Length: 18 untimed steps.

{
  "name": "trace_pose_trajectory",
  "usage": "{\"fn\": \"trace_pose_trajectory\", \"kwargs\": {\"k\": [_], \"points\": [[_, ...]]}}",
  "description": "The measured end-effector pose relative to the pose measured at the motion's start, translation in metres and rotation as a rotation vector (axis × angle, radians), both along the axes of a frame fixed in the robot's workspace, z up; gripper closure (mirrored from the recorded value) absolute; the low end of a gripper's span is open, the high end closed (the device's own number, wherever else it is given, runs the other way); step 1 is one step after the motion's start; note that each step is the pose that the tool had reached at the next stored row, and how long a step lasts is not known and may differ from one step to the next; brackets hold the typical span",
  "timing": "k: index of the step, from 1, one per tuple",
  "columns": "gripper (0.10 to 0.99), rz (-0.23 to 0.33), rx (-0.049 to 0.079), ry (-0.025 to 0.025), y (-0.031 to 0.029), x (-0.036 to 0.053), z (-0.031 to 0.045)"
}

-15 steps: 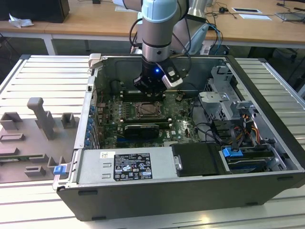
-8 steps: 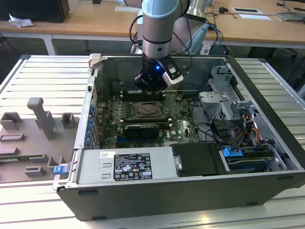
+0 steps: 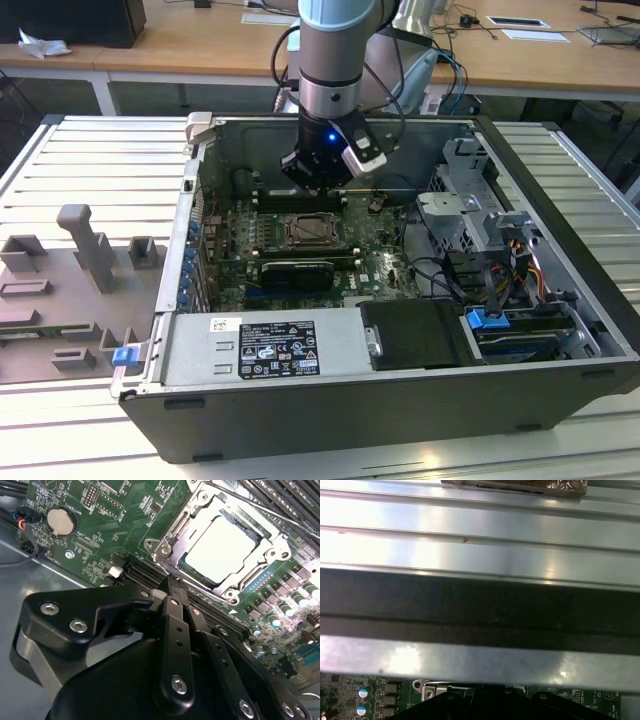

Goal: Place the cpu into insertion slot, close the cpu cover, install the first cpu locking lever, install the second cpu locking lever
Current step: 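Install the first cpu locking lever, then install the second cpu locking lever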

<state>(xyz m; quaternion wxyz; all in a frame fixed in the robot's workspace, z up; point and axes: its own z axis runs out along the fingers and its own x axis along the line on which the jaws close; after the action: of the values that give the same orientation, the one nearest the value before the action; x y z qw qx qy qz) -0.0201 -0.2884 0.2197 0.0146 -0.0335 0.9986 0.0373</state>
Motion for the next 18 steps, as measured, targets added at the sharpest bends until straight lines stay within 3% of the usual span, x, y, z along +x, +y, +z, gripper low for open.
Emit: {"fn": "trace_pose_trajectory", "kwargs": {"k": [18], "points": [[0.98, 0.0, 0.0, 0.0, -0.0064, 0.0, 0.0]]}}
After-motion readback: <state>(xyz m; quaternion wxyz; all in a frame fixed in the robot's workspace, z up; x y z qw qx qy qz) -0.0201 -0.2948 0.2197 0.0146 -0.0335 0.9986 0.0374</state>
